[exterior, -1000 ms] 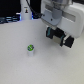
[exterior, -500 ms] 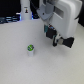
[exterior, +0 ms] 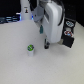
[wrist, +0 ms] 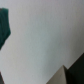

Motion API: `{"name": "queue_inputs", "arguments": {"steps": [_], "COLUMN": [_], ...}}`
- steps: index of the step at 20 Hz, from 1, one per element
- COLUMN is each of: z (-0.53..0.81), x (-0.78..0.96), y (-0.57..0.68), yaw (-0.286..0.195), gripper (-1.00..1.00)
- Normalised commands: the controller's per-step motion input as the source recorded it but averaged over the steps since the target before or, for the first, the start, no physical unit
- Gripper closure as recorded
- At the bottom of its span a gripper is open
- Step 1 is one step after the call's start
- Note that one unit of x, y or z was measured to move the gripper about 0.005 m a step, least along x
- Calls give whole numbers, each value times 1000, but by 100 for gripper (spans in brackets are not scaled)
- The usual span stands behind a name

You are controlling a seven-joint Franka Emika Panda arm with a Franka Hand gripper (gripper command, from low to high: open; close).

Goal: Open the kcup holder, insert the kcup into the holder, and close the kcup holder

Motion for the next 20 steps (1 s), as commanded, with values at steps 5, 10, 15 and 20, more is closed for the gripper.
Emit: {"name": "queue_inputs", "arguments": {"steps": [5, 10, 15, 20], "z": [-294, -382, -396, -372], "x": [-298, -338, -223, -84], "y": [-402, -407, -402, -300], "yaw": [-299, -303, -311, -296], "gripper": [-100, -100, -100, -100]}}
